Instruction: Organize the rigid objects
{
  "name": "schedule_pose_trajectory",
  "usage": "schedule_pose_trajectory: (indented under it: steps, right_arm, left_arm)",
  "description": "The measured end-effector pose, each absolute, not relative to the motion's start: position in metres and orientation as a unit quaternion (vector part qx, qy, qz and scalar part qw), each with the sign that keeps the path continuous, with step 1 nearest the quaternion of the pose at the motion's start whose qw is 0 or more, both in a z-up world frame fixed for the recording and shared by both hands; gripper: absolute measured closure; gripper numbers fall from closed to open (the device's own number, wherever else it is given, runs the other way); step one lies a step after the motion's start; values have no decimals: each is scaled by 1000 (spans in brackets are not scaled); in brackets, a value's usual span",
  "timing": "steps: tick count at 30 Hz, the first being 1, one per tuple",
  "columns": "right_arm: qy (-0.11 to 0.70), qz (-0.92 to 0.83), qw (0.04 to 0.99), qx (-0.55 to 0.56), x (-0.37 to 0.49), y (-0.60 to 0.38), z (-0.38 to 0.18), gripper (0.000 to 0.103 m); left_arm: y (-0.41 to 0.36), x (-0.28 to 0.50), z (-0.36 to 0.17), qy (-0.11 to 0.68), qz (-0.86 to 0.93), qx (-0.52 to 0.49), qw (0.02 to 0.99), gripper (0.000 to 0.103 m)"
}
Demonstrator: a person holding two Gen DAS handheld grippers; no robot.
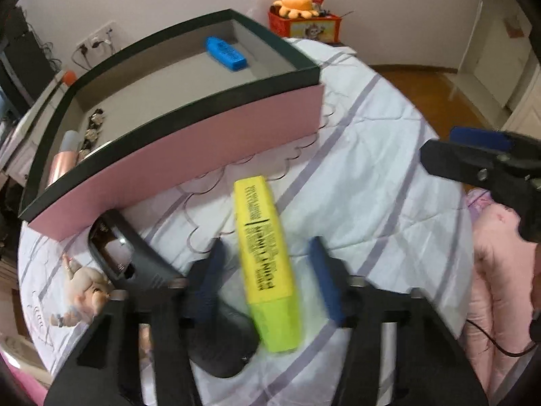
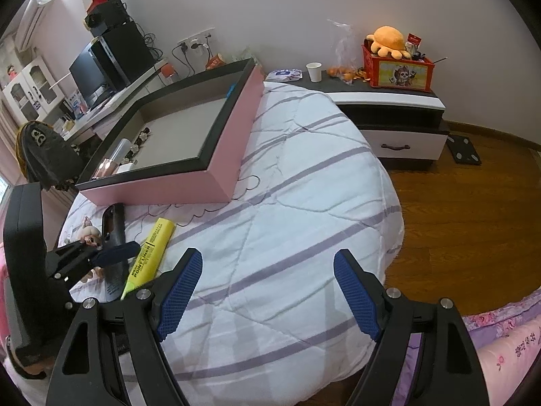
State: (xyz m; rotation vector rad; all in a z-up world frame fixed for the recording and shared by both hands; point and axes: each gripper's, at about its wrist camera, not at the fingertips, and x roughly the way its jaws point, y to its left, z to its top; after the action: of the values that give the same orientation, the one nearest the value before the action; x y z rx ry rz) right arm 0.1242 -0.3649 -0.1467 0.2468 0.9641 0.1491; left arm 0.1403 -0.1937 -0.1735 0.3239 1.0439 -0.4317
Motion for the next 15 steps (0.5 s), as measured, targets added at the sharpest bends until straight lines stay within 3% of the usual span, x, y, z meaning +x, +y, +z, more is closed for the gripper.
schedule_pose_trajectory:
  steps: [1,15]
  right_arm:
    - [463,69,876,119,124,-366,-147,21]
    - [426,70,893,128,124,-374,-125,21]
  left_arm:
    - [-195,140,-172,491,-206,155,832,76]
    - [-180,151,-108,431,-202,128,870,77]
